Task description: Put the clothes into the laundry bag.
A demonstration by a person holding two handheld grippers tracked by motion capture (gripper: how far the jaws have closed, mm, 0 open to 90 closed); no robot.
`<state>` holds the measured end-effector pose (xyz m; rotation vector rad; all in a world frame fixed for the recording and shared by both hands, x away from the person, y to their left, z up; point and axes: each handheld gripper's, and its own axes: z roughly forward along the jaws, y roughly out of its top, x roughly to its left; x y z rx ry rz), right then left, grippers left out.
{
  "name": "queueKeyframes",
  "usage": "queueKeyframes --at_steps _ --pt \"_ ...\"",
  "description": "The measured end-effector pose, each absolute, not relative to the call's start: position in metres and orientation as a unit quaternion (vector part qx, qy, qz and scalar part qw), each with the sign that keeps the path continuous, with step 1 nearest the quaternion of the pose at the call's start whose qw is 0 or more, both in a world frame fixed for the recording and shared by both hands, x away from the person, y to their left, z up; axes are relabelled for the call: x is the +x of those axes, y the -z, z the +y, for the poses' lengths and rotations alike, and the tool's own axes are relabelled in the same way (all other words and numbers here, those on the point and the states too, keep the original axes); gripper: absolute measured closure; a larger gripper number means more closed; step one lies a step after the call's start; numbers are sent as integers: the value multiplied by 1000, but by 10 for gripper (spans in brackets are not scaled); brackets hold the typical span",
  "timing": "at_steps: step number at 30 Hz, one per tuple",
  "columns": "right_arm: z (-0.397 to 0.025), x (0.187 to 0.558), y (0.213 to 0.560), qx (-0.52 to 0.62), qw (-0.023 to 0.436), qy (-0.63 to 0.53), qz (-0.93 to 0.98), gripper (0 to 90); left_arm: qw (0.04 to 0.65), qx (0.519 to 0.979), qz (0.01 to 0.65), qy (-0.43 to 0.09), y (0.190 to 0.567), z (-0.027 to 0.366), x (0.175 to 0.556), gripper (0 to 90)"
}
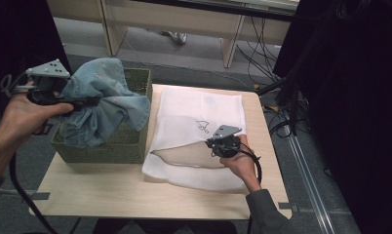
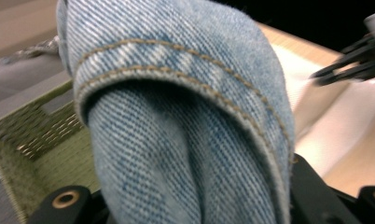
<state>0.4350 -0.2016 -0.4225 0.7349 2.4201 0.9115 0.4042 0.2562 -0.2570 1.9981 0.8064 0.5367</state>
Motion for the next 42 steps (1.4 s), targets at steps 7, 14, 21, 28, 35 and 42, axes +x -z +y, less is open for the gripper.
queueKeyframes --at_steps 7,14,21,28,35,42 --pt "-200 435 420 263 227 -335 876 862 501 805 278 -156 236 232 351 660" --pt "-199 436 416 255 229 -337 877 862 530 816 213 -89 232 197 320 656" --pt "-199 436 416 255 228 -341 876 863 508 844 168 -40 269 145 321 656" --pt "-203 437 413 251 232 -350 872 863 496 854 155 -33 290 105 344 655" --pt "-206 438 411 260 235 -355 867 864 468 868 140 -90 317 82 354 651" --pt "-205 436 410 262 239 -351 867 865 403 906 116 -49 387 45 358 645"
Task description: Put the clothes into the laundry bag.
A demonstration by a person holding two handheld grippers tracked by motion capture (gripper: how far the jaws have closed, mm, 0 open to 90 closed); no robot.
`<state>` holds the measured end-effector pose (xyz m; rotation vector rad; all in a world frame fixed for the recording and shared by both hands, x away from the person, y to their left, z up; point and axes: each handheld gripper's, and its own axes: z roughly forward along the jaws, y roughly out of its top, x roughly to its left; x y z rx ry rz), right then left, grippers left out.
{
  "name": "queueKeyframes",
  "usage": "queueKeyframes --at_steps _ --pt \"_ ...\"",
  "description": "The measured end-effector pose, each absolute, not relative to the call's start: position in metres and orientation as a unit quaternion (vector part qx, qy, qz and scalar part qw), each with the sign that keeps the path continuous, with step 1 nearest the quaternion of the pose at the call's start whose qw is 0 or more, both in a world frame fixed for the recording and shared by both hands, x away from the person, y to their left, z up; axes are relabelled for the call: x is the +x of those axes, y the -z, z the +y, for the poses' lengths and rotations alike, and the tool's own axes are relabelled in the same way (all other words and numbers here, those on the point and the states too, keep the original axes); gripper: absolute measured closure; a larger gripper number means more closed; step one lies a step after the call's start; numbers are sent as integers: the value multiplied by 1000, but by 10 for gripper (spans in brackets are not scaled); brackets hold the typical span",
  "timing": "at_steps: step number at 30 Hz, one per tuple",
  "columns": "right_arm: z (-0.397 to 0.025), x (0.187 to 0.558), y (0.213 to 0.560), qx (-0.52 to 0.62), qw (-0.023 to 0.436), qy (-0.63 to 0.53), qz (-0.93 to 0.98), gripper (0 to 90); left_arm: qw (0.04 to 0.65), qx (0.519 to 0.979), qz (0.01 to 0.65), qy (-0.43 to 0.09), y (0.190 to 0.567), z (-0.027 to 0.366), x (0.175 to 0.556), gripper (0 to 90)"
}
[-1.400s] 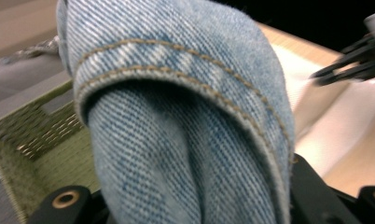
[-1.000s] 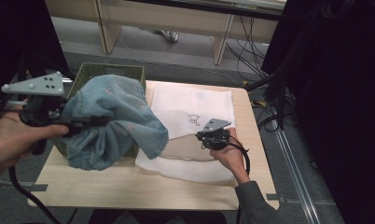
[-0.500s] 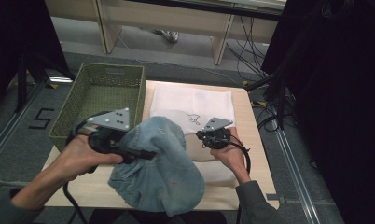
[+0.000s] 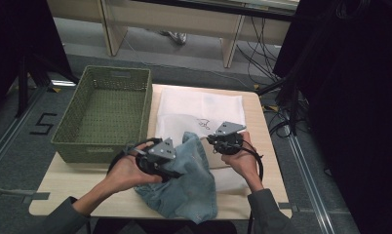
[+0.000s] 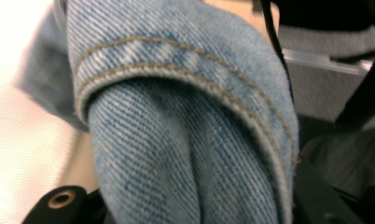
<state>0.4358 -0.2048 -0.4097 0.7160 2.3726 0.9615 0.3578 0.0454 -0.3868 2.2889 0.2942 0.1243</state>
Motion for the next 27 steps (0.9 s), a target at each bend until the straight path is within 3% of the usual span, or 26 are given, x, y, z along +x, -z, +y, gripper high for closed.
queueKeyframes --at_steps 5,11,16,20,22,27 --pt "-205 437 407 259 246 -353 865 865 391 919 47 -12 400 27 347 640" --pt "-207 435 401 262 251 -367 856 865 378 925 46 1 409 17 353 631" --pt "-204 431 394 255 252 -374 855 866 363 916 169 -14 410 14 397 607" --pt "-202 429 389 249 250 -378 856 867 362 909 207 -33 414 16 426 596" --pt "-202 429 387 245 256 -377 856 866 374 895 242 -25 432 15 435 541" --pt "-199 431 400 242 249 -359 866 866 363 888 279 -37 449 11 442 275"
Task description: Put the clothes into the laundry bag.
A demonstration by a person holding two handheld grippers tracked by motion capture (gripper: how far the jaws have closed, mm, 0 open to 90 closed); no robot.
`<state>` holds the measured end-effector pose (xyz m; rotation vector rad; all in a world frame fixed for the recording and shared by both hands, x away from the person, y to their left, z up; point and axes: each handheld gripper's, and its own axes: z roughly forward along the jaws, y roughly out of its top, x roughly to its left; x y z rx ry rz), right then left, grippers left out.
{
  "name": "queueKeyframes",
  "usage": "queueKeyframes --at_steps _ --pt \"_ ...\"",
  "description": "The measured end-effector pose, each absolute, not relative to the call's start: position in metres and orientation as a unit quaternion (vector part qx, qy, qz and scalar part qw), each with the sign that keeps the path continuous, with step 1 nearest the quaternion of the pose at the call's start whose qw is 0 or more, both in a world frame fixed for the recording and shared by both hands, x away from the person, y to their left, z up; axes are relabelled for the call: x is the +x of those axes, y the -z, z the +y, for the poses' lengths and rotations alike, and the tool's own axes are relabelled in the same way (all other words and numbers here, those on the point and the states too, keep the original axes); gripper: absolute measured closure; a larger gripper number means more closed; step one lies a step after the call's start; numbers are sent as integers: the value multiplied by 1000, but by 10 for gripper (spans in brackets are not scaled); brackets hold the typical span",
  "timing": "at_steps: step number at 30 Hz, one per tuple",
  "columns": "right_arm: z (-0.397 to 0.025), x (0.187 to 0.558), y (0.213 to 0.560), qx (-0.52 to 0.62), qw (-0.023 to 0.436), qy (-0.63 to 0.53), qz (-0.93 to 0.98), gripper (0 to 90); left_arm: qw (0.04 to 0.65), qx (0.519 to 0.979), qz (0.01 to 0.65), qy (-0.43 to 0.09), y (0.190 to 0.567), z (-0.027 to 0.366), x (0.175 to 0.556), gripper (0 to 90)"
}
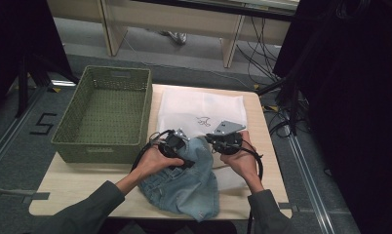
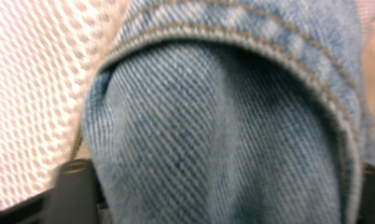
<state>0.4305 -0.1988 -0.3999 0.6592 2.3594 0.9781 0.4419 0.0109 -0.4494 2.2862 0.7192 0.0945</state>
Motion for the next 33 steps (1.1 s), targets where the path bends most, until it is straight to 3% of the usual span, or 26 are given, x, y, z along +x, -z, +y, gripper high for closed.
queueKeyframes --at_steps 4,12,15,22,30,31,33 --pt "-201 431 402 248 246 -361 865 866 371 888 267 -51 423 19 430 201" --pt "-200 431 402 243 244 -361 867 863 389 883 258 -46 394 47 407 151" --pt "-199 431 402 246 241 -360 867 863 396 881 259 -31 395 45 406 151" --pt "-201 431 402 248 242 -363 865 862 399 882 242 -74 373 45 399 167" --pt "-200 431 403 248 240 -360 867 861 342 912 221 -55 402 77 391 147" --pt "-199 431 402 249 239 -360 867 861 355 907 223 -41 407 76 393 163" --pt "-197 430 403 248 239 -358 868 862 357 907 220 -24 418 67 396 388"
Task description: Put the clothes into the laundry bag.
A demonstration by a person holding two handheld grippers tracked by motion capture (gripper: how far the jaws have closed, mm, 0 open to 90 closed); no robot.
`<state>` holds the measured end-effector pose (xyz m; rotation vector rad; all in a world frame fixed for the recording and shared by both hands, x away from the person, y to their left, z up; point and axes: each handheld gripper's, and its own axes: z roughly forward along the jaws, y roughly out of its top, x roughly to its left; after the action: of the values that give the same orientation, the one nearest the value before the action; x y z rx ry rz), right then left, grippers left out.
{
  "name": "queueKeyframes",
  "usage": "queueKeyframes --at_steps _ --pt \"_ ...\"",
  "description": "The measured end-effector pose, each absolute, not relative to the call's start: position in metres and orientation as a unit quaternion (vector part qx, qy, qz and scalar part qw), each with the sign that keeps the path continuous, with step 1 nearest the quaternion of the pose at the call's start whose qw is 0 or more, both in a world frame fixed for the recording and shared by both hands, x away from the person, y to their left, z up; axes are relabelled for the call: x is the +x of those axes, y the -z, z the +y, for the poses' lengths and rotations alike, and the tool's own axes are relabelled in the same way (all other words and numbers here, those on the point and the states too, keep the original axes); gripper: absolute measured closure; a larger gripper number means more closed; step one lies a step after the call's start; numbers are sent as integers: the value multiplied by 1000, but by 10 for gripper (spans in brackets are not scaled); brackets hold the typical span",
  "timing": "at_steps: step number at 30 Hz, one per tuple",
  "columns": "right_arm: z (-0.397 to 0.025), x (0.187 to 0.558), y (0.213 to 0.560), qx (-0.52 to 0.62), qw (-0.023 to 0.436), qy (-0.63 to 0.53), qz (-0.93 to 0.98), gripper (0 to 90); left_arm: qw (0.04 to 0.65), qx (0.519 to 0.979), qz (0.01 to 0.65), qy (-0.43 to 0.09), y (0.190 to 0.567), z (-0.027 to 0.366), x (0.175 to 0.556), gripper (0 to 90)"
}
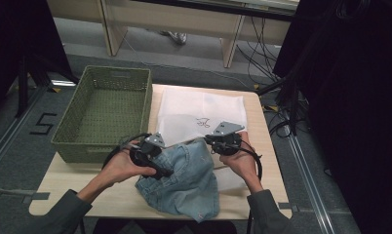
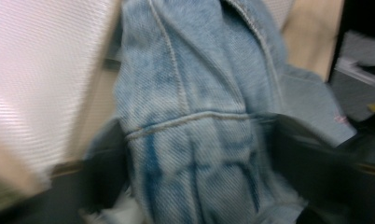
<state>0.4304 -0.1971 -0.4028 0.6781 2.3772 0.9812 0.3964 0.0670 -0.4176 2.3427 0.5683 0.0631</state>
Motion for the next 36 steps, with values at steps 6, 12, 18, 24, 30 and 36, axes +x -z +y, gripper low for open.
queueKeyframes --at_steps 6,12,18,24,30,36 --pt "-196 429 397 240 241 -366 866 863 352 906 219 -78 411 18 413 608" --pt "-199 428 396 245 245 -366 864 863 366 880 290 -89 441 3 443 494" --pt "-201 429 405 245 234 -359 870 863 397 869 284 -84 433 21 431 254" --pt "-202 429 403 246 239 -363 866 861 416 860 280 -96 406 57 396 151" --pt "-202 429 403 243 241 -361 868 859 358 885 283 -94 444 89 367 152" --pt "-200 428 403 244 232 -360 870 858 319 892 310 -79 469 88 374 146"
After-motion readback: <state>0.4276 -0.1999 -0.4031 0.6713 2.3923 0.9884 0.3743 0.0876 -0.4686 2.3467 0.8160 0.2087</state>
